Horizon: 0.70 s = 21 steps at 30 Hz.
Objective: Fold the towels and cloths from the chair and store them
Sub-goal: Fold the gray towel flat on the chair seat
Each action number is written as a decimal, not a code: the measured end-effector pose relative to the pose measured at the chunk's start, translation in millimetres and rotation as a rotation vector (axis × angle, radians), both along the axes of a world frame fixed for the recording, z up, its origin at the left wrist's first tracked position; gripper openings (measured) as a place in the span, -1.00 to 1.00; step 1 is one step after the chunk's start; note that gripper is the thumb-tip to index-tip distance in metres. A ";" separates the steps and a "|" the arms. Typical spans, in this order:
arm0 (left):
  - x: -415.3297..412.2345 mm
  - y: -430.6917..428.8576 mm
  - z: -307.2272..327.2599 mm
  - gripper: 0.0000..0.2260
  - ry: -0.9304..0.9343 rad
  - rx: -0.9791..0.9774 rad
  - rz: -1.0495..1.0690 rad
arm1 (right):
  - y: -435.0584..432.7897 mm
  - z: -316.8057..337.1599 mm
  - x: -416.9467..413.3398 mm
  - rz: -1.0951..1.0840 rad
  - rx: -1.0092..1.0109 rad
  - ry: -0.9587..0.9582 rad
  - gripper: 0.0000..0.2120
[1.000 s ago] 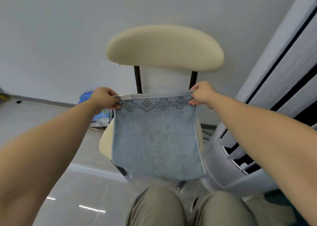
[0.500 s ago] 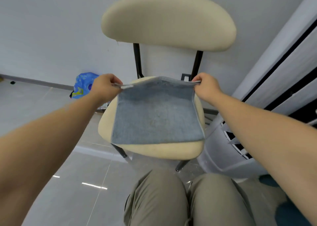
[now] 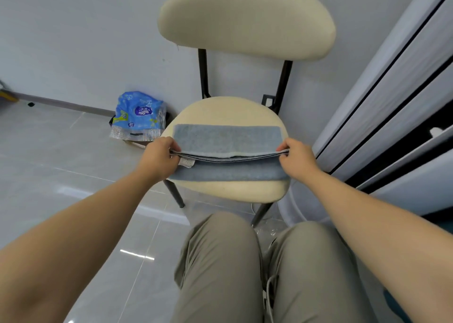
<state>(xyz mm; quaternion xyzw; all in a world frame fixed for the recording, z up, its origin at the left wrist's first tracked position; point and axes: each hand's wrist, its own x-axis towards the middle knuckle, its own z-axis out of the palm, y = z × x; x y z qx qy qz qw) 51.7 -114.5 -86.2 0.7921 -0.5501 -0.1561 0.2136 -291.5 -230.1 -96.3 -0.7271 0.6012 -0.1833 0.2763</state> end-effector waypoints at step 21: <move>-4.1 -33.9 14.0 -0.75 -0.275 -0.084 -0.124 | -44.9 28.6 12.5 -0.109 0.084 -0.122 -0.69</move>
